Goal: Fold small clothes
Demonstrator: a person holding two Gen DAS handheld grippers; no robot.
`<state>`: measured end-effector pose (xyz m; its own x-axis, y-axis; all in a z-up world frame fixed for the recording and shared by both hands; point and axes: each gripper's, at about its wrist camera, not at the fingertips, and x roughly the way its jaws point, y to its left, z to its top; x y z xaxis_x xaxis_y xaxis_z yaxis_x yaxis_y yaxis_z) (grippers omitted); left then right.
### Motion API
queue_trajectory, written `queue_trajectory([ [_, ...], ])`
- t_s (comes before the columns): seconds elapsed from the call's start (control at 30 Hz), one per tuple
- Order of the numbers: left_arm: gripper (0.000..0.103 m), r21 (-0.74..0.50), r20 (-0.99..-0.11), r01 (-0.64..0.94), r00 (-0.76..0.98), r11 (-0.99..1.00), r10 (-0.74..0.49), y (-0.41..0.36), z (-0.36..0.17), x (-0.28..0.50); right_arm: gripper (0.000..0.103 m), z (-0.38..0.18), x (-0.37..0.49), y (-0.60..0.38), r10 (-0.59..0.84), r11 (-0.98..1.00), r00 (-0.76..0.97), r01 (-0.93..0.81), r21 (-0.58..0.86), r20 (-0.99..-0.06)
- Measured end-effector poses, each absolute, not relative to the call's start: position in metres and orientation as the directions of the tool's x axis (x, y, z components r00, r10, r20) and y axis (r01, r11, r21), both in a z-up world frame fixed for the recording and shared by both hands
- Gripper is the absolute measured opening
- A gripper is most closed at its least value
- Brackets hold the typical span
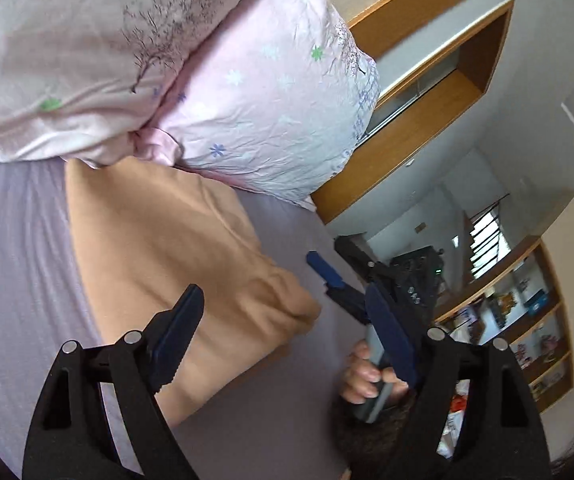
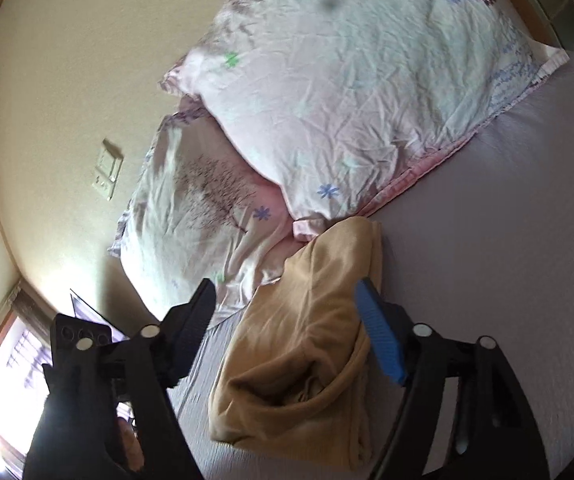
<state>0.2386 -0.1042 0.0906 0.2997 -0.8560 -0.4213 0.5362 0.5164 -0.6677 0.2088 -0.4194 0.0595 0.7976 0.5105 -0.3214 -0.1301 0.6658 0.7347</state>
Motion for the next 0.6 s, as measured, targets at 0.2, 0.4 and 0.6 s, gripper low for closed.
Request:
queue_trajectory([
  [0.2, 0.083, -0.497, -0.526, 0.647, 0.305, 0.578, -0.794, -0.118, 0.076, 0.221, 0.053, 0.086, 0.181, -0.36, 0.464, 0.846, 0.763, -0.232, 0.48, -0.449],
  [0.4, 0.083, -0.391, -0.669, 0.656, 0.28, 0.646, -0.689, -0.141, 0.036, 0.213, 0.007, 0.06, 0.189, -0.338, 0.324, 0.938, 0.692, -0.149, 0.312, -0.645],
  [0.6, 0.081, -0.398, -0.695, 0.665, 0.231, 0.632, -0.681, -0.136, 0.022, 0.206, 0.005, 0.027, 0.161, -0.385, 0.374, 0.878, 0.652, -0.02, 0.478, -0.659],
])
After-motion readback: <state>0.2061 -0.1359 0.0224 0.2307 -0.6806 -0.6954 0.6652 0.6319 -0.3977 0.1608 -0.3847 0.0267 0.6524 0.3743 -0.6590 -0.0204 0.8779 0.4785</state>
